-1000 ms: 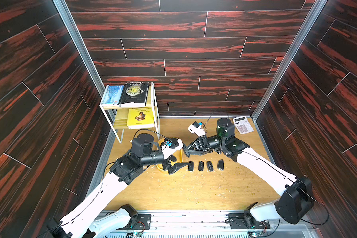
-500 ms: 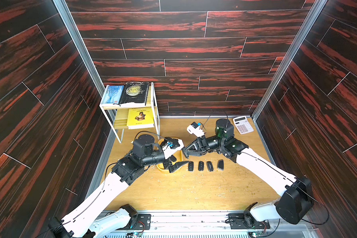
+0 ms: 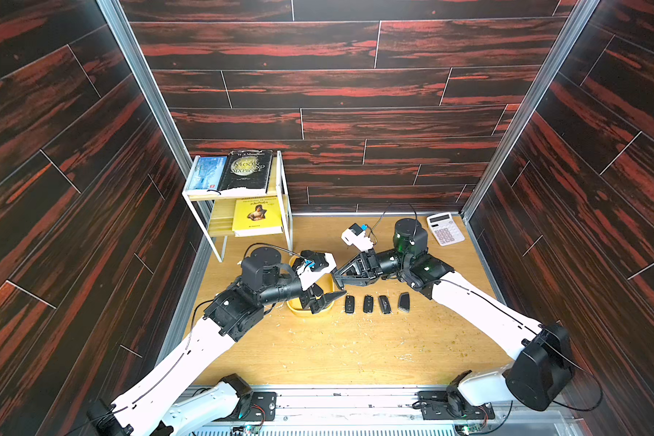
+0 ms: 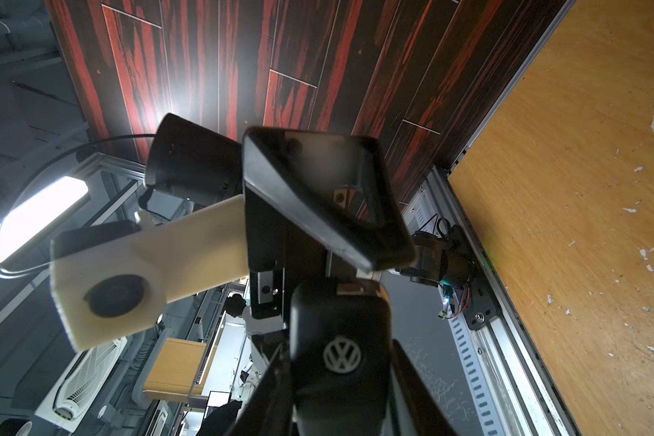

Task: Place the car key into the storage box
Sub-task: Pick up the car key from the center of the board.

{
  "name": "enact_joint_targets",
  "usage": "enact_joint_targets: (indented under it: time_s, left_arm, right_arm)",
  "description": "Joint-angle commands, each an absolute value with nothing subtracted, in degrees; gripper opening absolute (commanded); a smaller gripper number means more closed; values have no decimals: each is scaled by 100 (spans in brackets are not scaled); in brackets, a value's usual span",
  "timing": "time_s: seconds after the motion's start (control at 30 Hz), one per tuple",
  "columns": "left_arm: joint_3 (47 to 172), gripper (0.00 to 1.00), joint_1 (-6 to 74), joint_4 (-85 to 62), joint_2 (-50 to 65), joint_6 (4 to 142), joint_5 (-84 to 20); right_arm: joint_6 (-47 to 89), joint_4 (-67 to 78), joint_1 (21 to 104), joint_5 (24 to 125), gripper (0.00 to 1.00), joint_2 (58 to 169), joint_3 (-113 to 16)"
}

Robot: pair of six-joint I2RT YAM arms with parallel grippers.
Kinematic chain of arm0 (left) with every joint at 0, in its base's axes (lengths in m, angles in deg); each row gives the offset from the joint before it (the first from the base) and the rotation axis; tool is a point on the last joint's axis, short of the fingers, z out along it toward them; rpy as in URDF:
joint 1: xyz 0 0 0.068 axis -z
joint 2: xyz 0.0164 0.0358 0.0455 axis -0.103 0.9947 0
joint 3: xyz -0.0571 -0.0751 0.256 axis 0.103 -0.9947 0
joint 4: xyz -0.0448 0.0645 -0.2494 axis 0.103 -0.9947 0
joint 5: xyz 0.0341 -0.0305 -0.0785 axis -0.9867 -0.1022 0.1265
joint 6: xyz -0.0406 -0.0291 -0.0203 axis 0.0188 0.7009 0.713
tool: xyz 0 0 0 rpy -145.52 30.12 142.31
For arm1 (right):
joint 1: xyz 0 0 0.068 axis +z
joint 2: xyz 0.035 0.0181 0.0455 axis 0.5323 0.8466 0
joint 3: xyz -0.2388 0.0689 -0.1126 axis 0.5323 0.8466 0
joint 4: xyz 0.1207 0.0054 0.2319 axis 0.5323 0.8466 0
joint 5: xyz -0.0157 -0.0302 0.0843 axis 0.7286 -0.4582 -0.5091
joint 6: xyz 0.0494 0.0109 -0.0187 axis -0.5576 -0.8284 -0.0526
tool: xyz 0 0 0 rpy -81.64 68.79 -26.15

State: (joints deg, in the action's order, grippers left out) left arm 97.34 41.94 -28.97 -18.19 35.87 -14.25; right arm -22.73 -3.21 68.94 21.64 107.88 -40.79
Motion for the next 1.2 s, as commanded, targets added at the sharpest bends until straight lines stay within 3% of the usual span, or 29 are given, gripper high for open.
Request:
enact_joint_targets:
  time_s: [0.0,0.33,0.43,0.53,0.67,0.93,1.03,1.17]
  left_arm:
    - [9775,84,4177,-2765,-1850,3674,-1454]
    - [9884,72,4182,-2923,-1810,3654,-1471]
    - [9912,64,4177,-2946,-1820,3664,-1503]
    - [9946,48,4179,-3012,-1804,3657,-1530]
    - [9932,48,4178,-3009,-1800,3662,-1573]
    - [9946,42,4177,-2991,-1789,3653,-1590]
    - [9954,42,4178,-3000,-1795,3650,-1582]
    - [9957,42,4182,-3008,-1810,3657,-1634]
  right_arm:
    - [-2283,-410,6954,2067,36,10805,-3996]
    - [-2303,-430,6961,2076,36,10813,-3988]
    - [-2309,-439,6964,2084,36,10822,-3935]
    - [-2306,-447,6965,2095,36,10820,-3908]
    - [-2304,-447,6968,2085,36,10831,-3925]
    - [-2261,-413,6969,2102,66,10814,-3942]
    - [-2265,-413,6966,2093,93,10827,-3960]
    - [-2245,-396,6961,2120,99,10864,-3979]
